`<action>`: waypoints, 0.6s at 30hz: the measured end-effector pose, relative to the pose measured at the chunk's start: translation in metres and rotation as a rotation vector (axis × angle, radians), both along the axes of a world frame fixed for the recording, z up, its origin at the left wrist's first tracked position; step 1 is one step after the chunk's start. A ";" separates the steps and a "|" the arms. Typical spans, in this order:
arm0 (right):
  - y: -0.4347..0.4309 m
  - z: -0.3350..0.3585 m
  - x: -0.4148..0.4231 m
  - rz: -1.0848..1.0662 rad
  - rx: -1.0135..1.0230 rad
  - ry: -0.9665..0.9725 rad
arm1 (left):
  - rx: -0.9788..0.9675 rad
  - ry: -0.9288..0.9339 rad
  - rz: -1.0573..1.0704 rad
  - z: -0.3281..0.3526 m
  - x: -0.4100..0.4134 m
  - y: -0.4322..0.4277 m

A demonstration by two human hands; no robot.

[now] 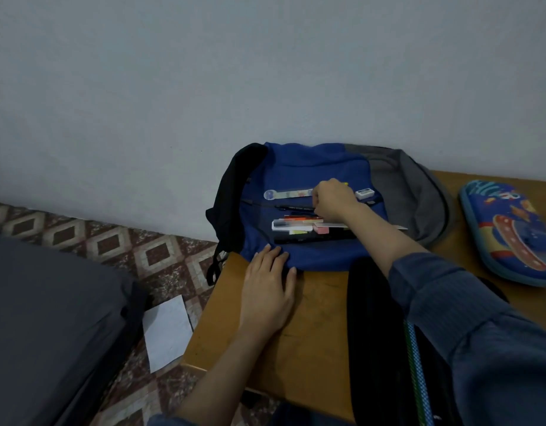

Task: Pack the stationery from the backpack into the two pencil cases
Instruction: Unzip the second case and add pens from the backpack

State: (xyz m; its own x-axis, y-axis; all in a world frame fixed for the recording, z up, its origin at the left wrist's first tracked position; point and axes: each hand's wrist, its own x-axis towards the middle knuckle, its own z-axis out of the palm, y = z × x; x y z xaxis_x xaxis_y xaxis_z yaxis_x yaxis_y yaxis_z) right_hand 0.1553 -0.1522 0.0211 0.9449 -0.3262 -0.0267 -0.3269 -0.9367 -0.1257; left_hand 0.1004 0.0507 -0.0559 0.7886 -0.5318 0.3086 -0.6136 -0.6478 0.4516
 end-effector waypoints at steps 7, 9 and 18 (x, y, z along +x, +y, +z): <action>-0.009 0.017 -0.032 -0.070 0.206 -0.251 | 0.018 0.014 0.006 0.001 0.003 -0.001; -0.016 0.031 -0.051 -0.085 0.283 -0.343 | 0.029 0.011 0.002 -0.001 0.004 -0.001; -0.041 0.031 -0.172 -0.309 0.567 -0.536 | 0.175 -0.022 -0.068 0.001 0.003 0.001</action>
State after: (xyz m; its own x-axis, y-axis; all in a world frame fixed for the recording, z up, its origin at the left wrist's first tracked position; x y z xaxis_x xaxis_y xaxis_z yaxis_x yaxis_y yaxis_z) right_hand -0.0162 -0.1930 0.0518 0.7465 -0.6452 0.1624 -0.3205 -0.5626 -0.7621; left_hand 0.1037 0.0522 -0.0550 0.7433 -0.6305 0.2234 -0.6669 -0.6719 0.3222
